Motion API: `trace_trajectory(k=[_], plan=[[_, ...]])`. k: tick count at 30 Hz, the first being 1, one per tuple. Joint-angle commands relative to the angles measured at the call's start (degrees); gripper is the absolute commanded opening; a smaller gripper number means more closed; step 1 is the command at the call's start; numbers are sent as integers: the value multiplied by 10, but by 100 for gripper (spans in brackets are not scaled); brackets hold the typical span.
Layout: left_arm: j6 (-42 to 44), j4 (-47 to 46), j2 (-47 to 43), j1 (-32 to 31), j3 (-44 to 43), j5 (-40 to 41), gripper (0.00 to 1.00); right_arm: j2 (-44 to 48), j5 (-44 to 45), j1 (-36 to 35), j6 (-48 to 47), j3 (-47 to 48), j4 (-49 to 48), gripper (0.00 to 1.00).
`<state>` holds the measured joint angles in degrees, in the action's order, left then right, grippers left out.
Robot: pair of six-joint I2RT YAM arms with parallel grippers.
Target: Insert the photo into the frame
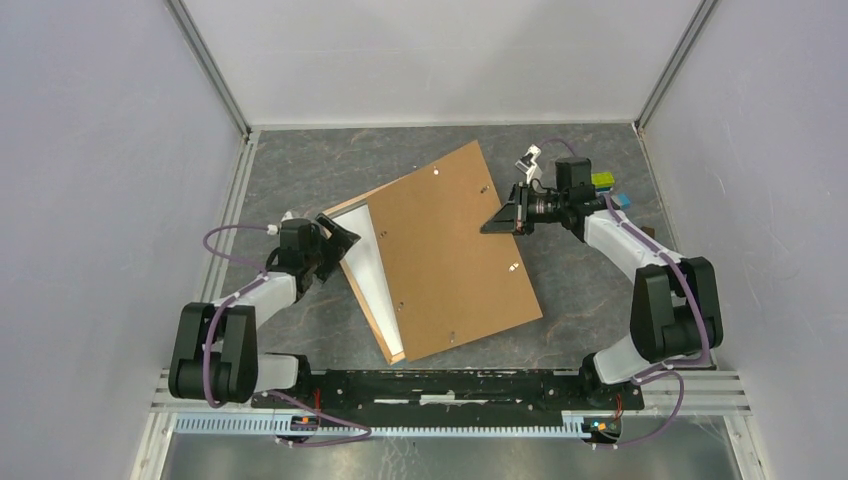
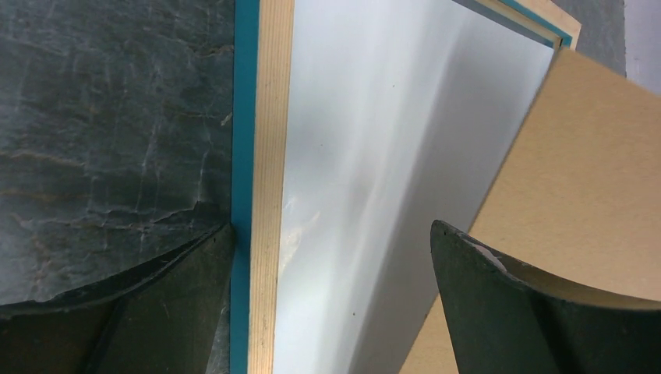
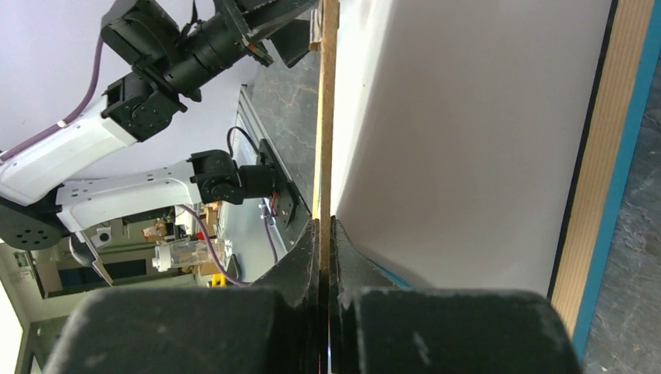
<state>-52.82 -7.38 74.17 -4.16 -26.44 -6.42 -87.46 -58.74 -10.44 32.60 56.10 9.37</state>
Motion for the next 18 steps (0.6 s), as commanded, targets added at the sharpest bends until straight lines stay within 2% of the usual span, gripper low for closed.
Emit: trace_trajectory(k=[1,6,10,18], plan=[[27,-76,29,-4,-13,-20,100,-11,19,-1,-45,0,10,0],[72,-106,69,-5,-41,-47,100,-9,53,-20,-72,-37,25,0],[87,-140,111,-4,-64,-78,100,4,50,-28,-50,-63,-11,0],[84,-182,118,-5,-49,-100,100,-36,42,-27,-27,39,-8,0]])
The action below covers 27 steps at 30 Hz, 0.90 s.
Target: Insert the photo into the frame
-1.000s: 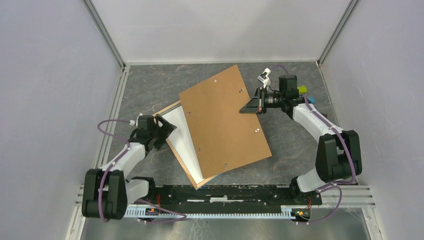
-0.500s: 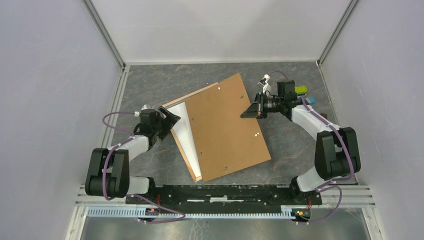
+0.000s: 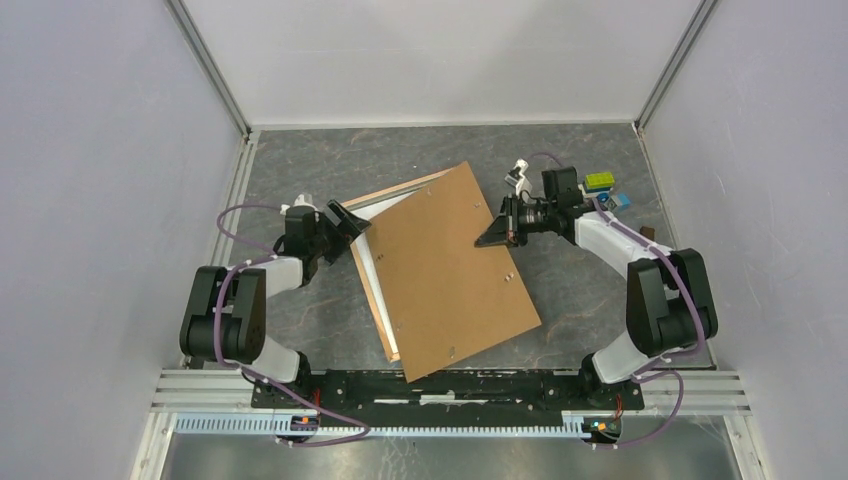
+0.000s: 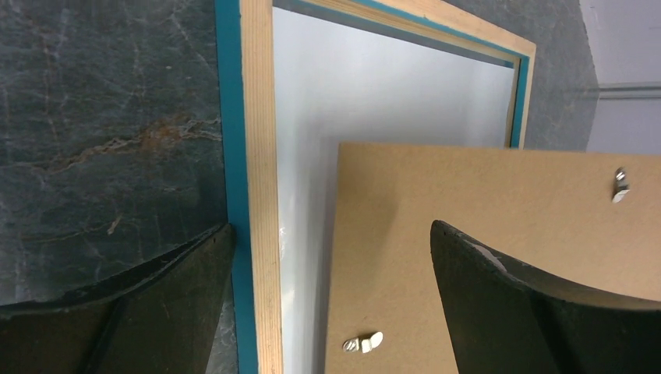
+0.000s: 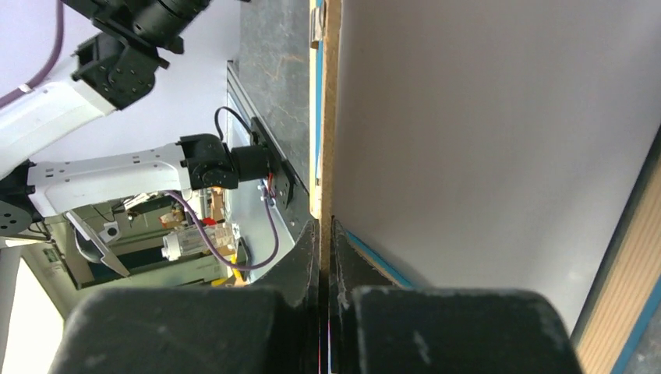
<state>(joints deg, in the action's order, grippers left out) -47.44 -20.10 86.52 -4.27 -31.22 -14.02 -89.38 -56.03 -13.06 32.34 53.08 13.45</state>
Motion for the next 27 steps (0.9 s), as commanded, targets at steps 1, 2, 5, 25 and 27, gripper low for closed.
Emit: trace_trajectory(k=[1,2,5,25,27], plan=[[30,-58,-7,-4,4,-23,100,-26,15,-1,-24,78,-48,0],[28,-63,-8,-4,9,-23,100,-33,15,0,-22,84,-49,0],[22,-80,-15,-4,26,-29,100,-46,13,-2,4,83,-83,0],[14,-119,-26,-3,51,-38,100,-162,9,-18,31,166,-116,0],[14,-121,-25,-3,52,-38,100,-169,8,-18,33,171,-119,0]])
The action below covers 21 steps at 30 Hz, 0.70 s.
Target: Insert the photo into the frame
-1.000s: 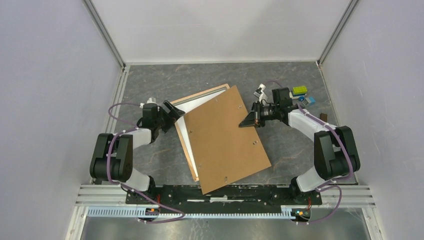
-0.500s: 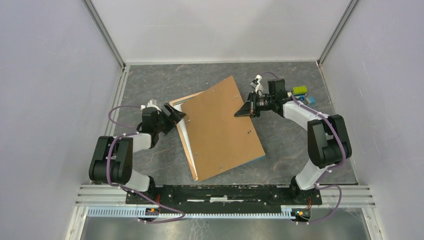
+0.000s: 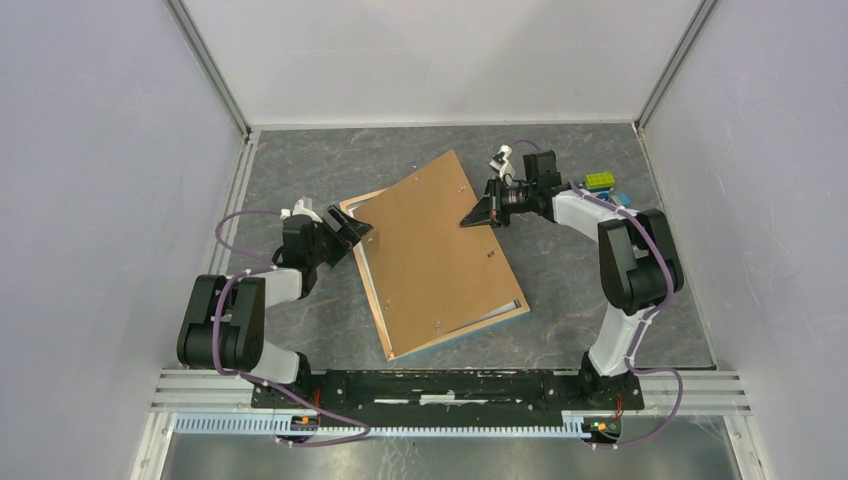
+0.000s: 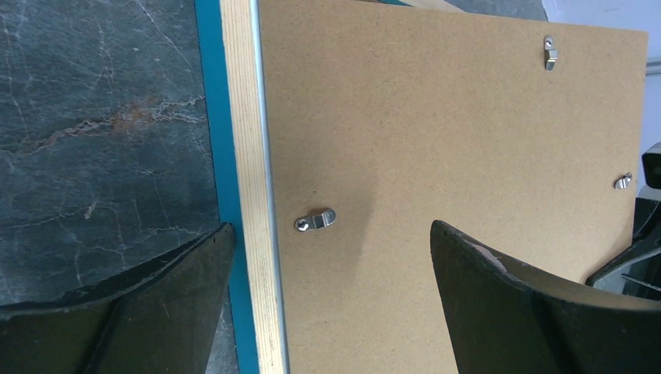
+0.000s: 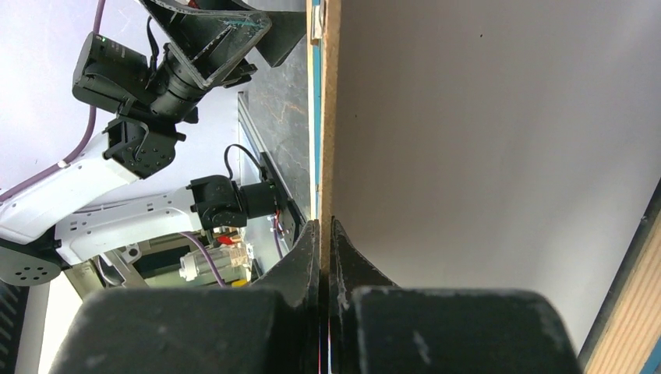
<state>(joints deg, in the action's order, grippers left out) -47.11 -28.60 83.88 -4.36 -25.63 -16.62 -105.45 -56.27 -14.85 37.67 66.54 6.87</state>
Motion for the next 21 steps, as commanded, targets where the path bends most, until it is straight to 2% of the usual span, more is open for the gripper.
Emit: trace_trajectory(k=[1,16,21], plan=[[10,-38,2,-2,-3,-13,100,-11,10,0,-21,38,-53,0],[10,-41,2,-2,-2,-14,100,-47,6,2,37,32,-144,0],[10,-40,4,-2,-3,-16,100,-57,20,4,-11,29,-127,0]])
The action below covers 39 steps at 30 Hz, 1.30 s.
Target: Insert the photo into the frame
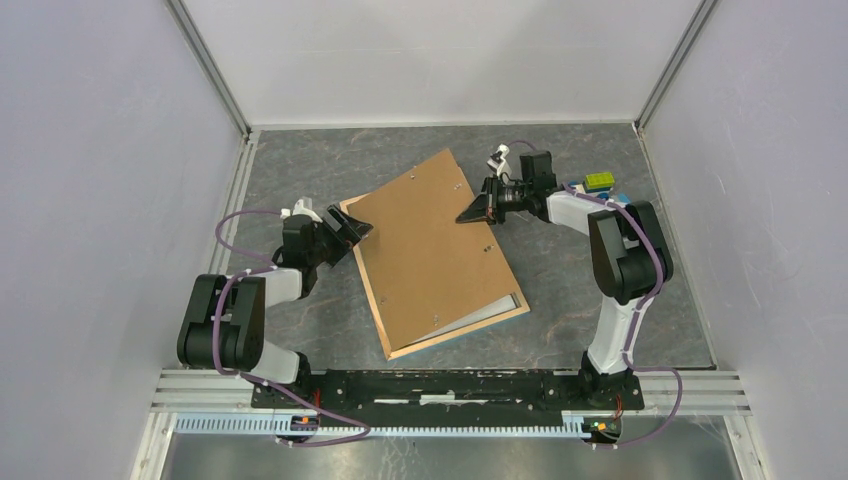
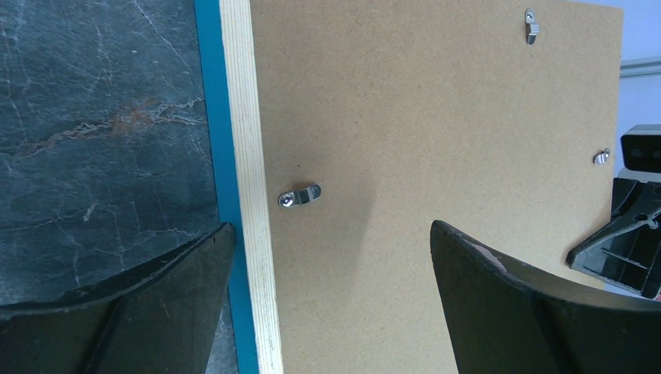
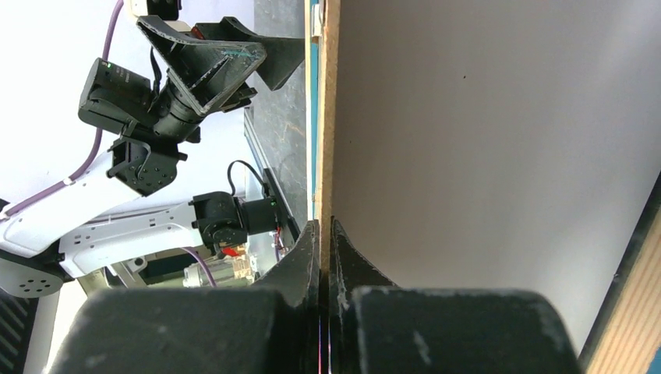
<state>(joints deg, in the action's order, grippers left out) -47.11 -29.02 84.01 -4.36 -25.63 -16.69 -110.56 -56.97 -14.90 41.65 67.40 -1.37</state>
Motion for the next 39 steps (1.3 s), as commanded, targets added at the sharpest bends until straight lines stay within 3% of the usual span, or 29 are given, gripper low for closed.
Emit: trace_trajectory(k=[1,5,10,21,27,30,35,39], plan=[[9,-36,3,-2,-3,-15,100,-6,27,6,-51,16,-49,0],[10,-35,2,-3,-3,-15,100,-4,24,5,-52,-9,-67,0],[10,-35,-1,-2,-3,-14,100,3,29,4,-137,-23,-22,0],[10,-33,-1,-3,-4,-13,100,5,71,-1,-221,-58,-35,0],[7,-4,-7,-5,-11,-2,100,-9,67,7,-155,-29,-69,0],[1,65,-17,-12,-24,25,100,-1,67,9,-154,-26,-83,0],[-16,283,-57,-52,-79,123,100,28,21,12,-14,-58,-237,0],[-53,471,-127,-112,-120,217,100,39,30,13,15,-16,-253,0]])
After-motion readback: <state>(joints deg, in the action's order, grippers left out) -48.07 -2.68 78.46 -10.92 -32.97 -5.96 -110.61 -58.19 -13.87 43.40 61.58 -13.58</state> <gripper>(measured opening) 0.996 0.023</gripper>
